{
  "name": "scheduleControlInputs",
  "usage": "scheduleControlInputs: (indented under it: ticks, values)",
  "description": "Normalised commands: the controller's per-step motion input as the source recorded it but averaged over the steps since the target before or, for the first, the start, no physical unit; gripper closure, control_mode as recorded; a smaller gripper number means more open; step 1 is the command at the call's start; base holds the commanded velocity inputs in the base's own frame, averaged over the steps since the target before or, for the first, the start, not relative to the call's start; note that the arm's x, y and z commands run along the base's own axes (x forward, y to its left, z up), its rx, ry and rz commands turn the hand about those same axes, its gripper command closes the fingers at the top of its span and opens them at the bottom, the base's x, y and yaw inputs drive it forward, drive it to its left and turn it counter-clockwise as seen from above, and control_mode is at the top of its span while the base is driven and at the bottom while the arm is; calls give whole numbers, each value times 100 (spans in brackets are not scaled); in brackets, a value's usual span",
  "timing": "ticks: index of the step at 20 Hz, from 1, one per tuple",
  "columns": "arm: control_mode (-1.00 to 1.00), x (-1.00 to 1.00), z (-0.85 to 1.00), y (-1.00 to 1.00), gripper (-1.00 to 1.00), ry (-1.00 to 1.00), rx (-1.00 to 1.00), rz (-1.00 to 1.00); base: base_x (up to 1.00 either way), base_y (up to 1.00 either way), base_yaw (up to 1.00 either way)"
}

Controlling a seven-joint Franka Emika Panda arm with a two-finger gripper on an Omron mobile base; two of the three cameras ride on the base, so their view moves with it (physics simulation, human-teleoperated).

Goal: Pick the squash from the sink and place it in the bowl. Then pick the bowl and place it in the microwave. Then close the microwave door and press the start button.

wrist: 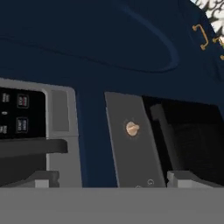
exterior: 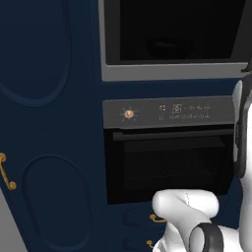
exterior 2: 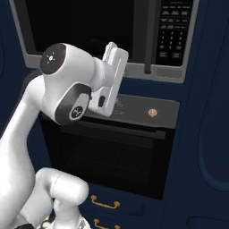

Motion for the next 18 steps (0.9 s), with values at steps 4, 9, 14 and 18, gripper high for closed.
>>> scheduleControlInputs:
  ticks: [4, 9, 14, 18]
  values:
    - [-100, -94, 0, -89, -100, -4, 1, 0, 0, 0, 0]
    - [-100, 5, 0, -39, -100, -13, 8, 8, 0, 0, 0]
    - [-100, 59, 0, 3, -100, -21, 5, 2, 0, 0, 0]
    - [-100, 70, -2, 8, -100, -3, 2, 8, 0, 0, 0]
